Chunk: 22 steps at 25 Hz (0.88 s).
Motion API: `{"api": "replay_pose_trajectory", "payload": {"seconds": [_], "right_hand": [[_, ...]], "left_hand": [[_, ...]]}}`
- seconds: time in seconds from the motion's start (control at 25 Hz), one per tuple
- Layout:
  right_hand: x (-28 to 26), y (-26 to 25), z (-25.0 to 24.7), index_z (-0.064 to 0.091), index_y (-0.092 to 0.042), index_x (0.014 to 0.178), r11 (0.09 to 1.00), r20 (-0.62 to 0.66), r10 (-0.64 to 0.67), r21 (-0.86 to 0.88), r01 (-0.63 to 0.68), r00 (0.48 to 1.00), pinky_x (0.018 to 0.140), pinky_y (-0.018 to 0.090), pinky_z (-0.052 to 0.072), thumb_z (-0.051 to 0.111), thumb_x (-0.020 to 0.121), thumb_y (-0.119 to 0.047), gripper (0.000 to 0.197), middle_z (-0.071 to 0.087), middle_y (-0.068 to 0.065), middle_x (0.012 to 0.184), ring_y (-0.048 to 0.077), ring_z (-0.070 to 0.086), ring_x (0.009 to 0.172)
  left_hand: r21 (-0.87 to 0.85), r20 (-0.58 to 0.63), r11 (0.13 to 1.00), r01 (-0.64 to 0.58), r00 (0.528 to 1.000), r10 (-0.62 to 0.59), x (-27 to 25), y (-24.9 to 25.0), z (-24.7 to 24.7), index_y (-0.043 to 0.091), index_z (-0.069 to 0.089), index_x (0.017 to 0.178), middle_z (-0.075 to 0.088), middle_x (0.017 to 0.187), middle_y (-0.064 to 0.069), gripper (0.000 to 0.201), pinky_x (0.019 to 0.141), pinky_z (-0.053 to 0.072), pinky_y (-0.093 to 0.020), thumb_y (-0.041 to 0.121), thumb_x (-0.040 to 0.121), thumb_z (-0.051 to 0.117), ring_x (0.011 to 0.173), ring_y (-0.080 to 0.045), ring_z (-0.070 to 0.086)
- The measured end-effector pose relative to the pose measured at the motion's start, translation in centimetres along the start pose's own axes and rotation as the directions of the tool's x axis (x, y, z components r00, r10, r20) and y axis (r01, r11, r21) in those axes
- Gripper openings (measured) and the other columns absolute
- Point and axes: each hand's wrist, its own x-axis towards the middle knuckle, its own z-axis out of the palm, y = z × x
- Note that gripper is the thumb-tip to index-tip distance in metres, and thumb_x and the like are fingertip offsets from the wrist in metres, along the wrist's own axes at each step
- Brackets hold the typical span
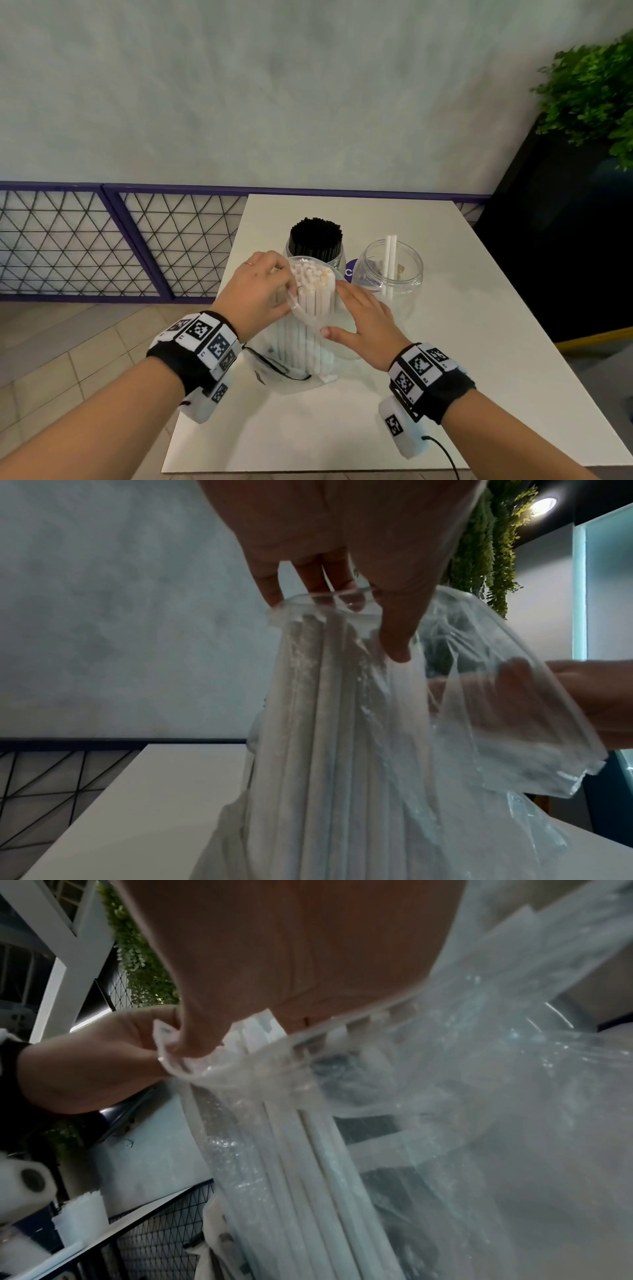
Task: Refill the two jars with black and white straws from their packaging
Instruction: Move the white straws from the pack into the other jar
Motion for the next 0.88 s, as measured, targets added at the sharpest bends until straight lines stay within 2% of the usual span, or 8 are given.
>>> {"api": "replay_pose_trajectory", "payload": {"seconds": [0.12, 0.32, 0.44, 0.52, 0.6, 0.72, 0.8, 0.88], "right_hand": [[0.1, -0.2, 0.4, 0.000, -0.027, 0.152, 0.998, 0.026, 0.052, -0.031, -0.051, 0.998, 0.116, 0.042, 0.008, 0.056, 0.060, -0.081, 0.120, 0.003, -0.012, 0.159, 0.013, 0.000, 0.146], [0.3, 0.2, 2.6, -0.008, -0.024, 0.151, 0.992, -0.039, 0.091, -0.082, -0.094, 0.995, 0.118, 0.040, 0.009, 0.077, 0.056, -0.066, 0.134, -0.002, -0.009, 0.159, 0.014, 0.000, 0.147], [0.0, 0.5, 4.0, -0.007, -0.024, 0.151, 0.995, -0.096, 0.075, -0.053, -0.080, 0.993, 0.117, 0.035, 0.010, 0.080, 0.058, -0.058, 0.132, -0.002, -0.011, 0.159, 0.012, 0.003, 0.146], [-0.1, 0.7, 4.5, -0.005, -0.024, 0.151, 0.998, -0.095, 0.064, -0.021, -0.067, 0.993, 0.116, 0.034, 0.011, 0.082, 0.059, -0.054, 0.129, -0.002, -0.011, 0.159, 0.010, 0.005, 0.146], [-0.2, 0.9, 4.5, -0.003, -0.024, 0.151, 0.999, -0.071, 0.045, -0.009, -0.045, 0.996, 0.117, 0.035, 0.013, 0.082, 0.061, -0.051, 0.126, -0.001, -0.011, 0.159, 0.010, 0.007, 0.145], [-0.3, 0.7, 4.2, 0.004, -0.027, 0.151, 1.000, -0.060, 0.016, 0.018, -0.015, 0.998, 0.117, 0.038, 0.017, 0.081, 0.064, -0.050, 0.118, 0.009, -0.011, 0.158, 0.010, 0.014, 0.144], [-0.2, 0.3, 3.6, 0.014, -0.031, 0.149, 0.991, -0.089, 0.045, 0.132, -0.033, 0.995, 0.115, 0.042, 0.023, 0.079, 0.063, -0.055, 0.110, 0.025, -0.011, 0.153, 0.010, 0.025, 0.140], [0.2, -0.4, 2.8, 0.021, -0.035, 0.145, 0.947, -0.139, 0.101, 0.316, -0.052, 0.985, 0.111, 0.043, 0.030, 0.077, 0.058, -0.064, 0.107, 0.038, -0.013, 0.143, 0.008, 0.037, 0.131]], "left_hand": [[0.144, 0.025, 0.987, -0.070, 0.997, 0.067, -0.9, -0.3, -0.7, 0.028, 0.061, 0.073, 0.055, 0.088, 0.007, 0.009, 0.089, 0.047, -0.045, 0.036, 0.071, 0.065, 0.085, -0.017, 0.053], [0.232, 0.139, 0.970, -0.072, 0.989, 0.041, -4.1, -0.8, -0.7, 0.034, 0.066, 0.077, 0.053, 0.093, 0.014, 0.020, 0.107, 0.031, -0.047, 0.046, 0.070, 0.052, 0.100, -0.012, 0.047], [0.122, 0.040, 0.992, 0.038, 0.998, -0.044, -4.3, -0.7, -0.8, 0.031, 0.068, 0.080, 0.052, 0.085, 0.016, 0.023, 0.094, 0.042, -0.043, 0.040, 0.079, 0.048, 0.088, -0.011, 0.051], [0.004, 0.004, 0.983, 0.184, 0.983, -0.184, -3.6, -0.3, -1.1, 0.029, 0.062, 0.099, 0.047, 0.086, 0.015, 0.020, 0.077, 0.046, -0.033, 0.036, 0.083, 0.052, 0.077, -0.007, 0.050], [-0.105, 0.074, 0.910, 0.402, 0.915, -0.396, -2.5, 0.0, -1.4, 0.029, 0.047, 0.119, 0.043, 0.097, 0.008, 0.042, 0.070, 0.043, -0.027, 0.027, 0.081, 0.063, 0.076, -0.005, 0.048], [-0.226, 0.210, 0.773, 0.593, 0.804, -0.556, -0.6, -0.1, -1.5, 0.031, 0.026, 0.142, 0.035, 0.130, -0.003, 0.079, 0.089, 0.046, -0.035, 0.012, 0.077, 0.067, 0.110, -0.020, 0.050], [-0.304, 0.364, 0.701, 0.645, 0.759, -0.540, 0.2, -0.2, -1.3, 0.031, 0.022, 0.146, 0.034, 0.143, -0.006, 0.078, 0.091, 0.050, -0.041, 0.002, 0.082, 0.056, 0.120, -0.032, 0.050], [-0.443, 0.435, 0.564, 0.697, 0.717, -0.545, 0.5, 0.0, -1.0, 0.029, 0.035, 0.139, 0.046, 0.133, -0.005, 0.064, 0.087, 0.055, -0.048, -0.004, 0.084, 0.045, 0.103, -0.036, 0.059]]}}
